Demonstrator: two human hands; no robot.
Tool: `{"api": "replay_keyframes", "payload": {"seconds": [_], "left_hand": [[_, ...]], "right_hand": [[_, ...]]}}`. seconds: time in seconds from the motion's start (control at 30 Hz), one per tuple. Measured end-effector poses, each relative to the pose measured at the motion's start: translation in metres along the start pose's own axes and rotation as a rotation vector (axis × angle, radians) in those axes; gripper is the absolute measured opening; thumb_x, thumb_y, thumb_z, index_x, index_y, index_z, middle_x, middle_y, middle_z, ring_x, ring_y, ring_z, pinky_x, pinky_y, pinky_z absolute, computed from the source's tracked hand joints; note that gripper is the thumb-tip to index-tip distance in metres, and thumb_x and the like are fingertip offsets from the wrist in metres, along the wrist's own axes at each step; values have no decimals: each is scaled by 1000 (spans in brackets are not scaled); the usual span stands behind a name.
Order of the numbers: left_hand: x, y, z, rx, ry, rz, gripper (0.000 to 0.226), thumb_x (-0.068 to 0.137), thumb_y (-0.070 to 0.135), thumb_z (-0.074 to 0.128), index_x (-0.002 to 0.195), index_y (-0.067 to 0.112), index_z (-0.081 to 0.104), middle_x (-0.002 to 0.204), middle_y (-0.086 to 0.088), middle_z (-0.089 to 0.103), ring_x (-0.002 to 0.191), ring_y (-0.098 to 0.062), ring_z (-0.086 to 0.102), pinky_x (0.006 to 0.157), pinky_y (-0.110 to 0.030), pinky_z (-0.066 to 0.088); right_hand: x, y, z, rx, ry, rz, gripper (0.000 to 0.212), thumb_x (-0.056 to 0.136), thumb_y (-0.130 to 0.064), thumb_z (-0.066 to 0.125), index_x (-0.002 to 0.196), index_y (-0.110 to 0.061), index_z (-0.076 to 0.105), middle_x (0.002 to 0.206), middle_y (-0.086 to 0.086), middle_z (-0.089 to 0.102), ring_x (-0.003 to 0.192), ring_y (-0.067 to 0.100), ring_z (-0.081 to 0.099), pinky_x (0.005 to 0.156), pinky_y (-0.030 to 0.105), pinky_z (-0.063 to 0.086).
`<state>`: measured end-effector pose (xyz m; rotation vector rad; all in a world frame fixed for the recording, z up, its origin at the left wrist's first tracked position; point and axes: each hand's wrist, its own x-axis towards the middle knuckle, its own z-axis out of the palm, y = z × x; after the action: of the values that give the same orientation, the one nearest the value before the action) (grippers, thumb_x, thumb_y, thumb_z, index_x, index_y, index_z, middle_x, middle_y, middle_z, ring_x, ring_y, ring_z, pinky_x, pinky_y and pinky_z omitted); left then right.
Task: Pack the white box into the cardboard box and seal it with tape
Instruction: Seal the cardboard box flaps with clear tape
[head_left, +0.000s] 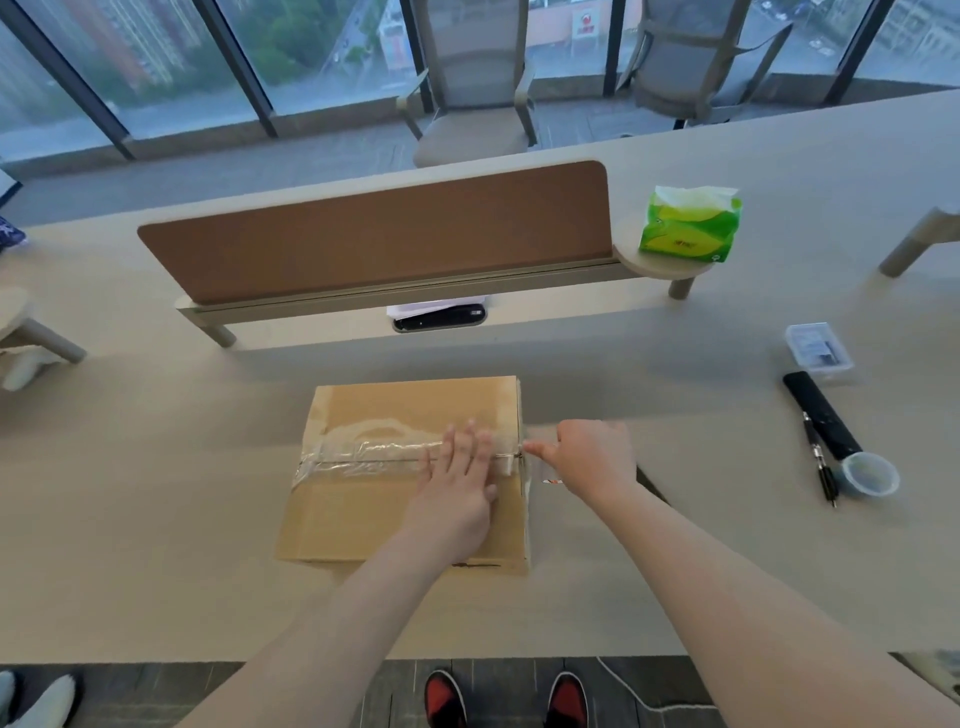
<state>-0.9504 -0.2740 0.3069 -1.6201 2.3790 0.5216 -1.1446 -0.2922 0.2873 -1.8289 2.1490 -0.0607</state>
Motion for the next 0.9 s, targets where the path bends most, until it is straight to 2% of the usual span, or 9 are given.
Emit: {"api": "replay_keyframes", "payload": {"seconds": [0.1, 0.17, 0.3, 0.37, 0.47, 0.53, 0.63, 0.77, 0.9], "left_hand": [[0, 15, 10, 33, -30, 21, 63, 101, 54, 15, 154, 35, -13, 157, 10, -30, 145, -22, -30, 117, -54, -15], [0, 18, 16, 89, -31, 2, 65, 97, 61, 8, 153, 39, -17, 157, 8, -32, 144, -25, -33, 116, -57, -15], [3, 21, 16, 115, -48, -21, 67, 93, 60, 6, 152, 40, -19, 158, 4, -31, 144, -29, -32, 115, -61, -13], [3, 26, 15, 126, -51, -34, 64, 98, 56, 13, 153, 37, -15, 160, 2, -28, 146, -32, -28, 115, -63, -10], [4, 35, 12, 146, -31, -57, 62, 101, 48, 20, 155, 31, -5, 163, -3, -19, 148, -37, -19, 114, -66, -1], [6, 39, 12, 149, -25, -74, 61, 100, 47, 21, 154, 35, -6, 163, -3, -18, 148, -38, -17, 114, -67, 2], [9, 43, 13, 159, -59, -88, 59, 100, 45, 19, 152, 44, -9, 161, -3, -26, 147, -39, -22, 114, -67, 3], [10, 45, 19, 179, -44, -105, 60, 100, 45, 21, 152, 44, -8, 159, -4, -31, 145, -40, -26, 113, -67, 2], [14, 46, 25, 232, -34, -107, 62, 98, 45, 20, 152, 40, -10, 157, -7, -35, 144, -42, -28, 111, -69, 1]], "right_hand": [[0, 5, 14, 44, 57, 1, 58, 88, -77, 37, 72, -23, 50, 81, -1, 68, 85, 25, 63, 81, 37, 37], [2, 6, 23, 106, 48, 27, 57, 87, -78, 38, 72, -24, 50, 80, -1, 68, 85, 25, 63, 80, 38, 37], [1, 2, 34, 384, -19, 188, 61, 82, -75, 53, 61, -18, 48, 58, -3, 53, 60, 22, 52, 58, 33, 32], [0, 2, 35, 560, -79, 213, 57, 82, -66, 62, 59, -17, 47, 55, -3, 50, 55, 18, 45, 56, 32, 30], [0, 13, 34, 831, -188, 213, 39, 89, -44, 68, 66, -19, 48, 61, -3, 49, 59, 14, 43, 56, 31, 33], [1, 17, 33, 823, -221, 194, 33, 92, -38, 66, 70, -17, 53, 65, 0, 52, 63, 16, 47, 58, 31, 37], [9, 9, 32, 645, -272, 147, 35, 96, -39, 58, 68, -17, 55, 68, 4, 57, 70, 25, 55, 62, 32, 41], [18, 2, 21, 504, -361, 93, 25, 99, -35, 52, 81, -18, 59, 87, 11, 66, 84, 29, 62, 64, 26, 38], [21, 12, 30, 630, -396, 168, 35, 94, -43, 59, 69, -19, 54, 66, -2, 54, 62, 17, 50, 52, 25, 32]]}}
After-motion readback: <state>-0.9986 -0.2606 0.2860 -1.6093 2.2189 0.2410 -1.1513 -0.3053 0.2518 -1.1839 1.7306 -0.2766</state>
